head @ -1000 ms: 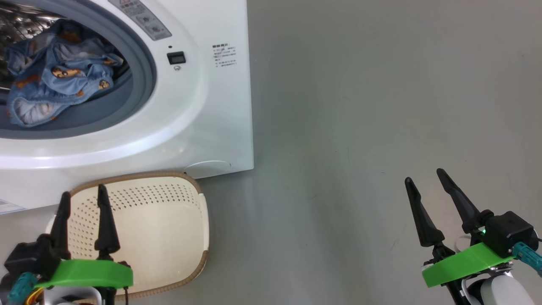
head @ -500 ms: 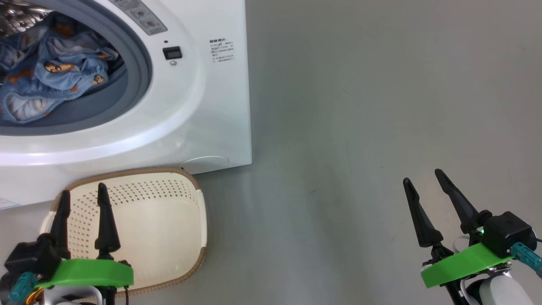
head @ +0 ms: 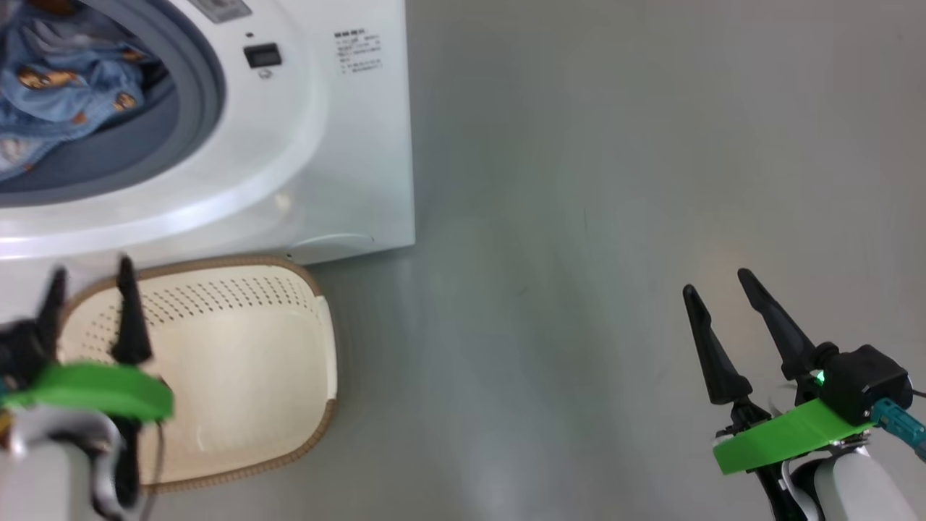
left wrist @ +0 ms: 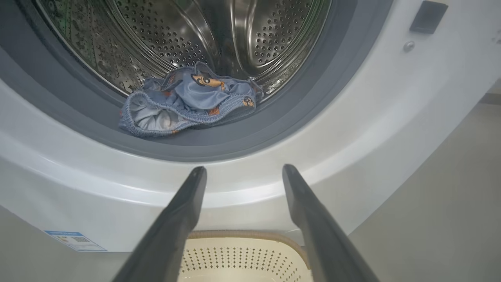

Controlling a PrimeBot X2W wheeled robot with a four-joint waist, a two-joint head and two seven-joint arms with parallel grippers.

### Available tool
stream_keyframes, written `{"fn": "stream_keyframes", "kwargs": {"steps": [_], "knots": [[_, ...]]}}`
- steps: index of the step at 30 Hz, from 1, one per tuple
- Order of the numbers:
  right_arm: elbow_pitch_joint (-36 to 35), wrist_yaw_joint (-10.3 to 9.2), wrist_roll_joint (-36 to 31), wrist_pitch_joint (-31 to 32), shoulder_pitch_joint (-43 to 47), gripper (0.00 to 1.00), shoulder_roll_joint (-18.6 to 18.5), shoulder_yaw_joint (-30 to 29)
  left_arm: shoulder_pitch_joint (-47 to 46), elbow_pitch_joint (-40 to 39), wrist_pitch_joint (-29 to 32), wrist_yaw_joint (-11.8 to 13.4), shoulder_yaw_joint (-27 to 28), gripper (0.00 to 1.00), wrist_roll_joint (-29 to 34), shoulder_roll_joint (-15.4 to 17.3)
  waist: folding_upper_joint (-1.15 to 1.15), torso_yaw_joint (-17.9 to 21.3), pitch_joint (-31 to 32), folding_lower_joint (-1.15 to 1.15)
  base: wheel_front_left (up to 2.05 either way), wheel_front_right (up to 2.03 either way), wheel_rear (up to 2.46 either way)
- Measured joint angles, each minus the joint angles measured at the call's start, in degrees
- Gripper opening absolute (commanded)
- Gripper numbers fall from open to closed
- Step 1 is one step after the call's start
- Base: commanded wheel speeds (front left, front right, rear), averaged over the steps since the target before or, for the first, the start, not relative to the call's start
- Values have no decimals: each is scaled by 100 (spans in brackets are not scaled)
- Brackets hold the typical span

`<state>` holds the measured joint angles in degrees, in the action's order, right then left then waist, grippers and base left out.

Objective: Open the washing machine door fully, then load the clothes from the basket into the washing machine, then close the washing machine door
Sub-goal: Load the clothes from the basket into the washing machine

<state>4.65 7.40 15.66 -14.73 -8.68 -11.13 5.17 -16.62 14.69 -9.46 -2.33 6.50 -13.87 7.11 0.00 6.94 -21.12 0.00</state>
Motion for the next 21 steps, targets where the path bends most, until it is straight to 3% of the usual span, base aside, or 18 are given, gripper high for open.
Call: {"fn": "stream_keyframes", "kwargs": {"steps": [9, 15, 21], "knots": [[-33, 0, 14, 0, -268, 100, 12, 44, -1487, 354, 1009, -7, 26, 100, 207, 836, 0, 146, -533, 0, 0, 0, 0], [-43, 0, 35, 0, -478, 100, 40, 78, -2525, 916, 1492, -157, -32, 100, 303, 1413, 0, 302, -892, 0, 0, 0, 0], [-41, 0, 67, 0, -633, 100, 104, 130, -3360, 1549, 1896, -198, -152, 100, 492, 1771, 0, 491, -1188, 1, 0, 0, 0]]}}
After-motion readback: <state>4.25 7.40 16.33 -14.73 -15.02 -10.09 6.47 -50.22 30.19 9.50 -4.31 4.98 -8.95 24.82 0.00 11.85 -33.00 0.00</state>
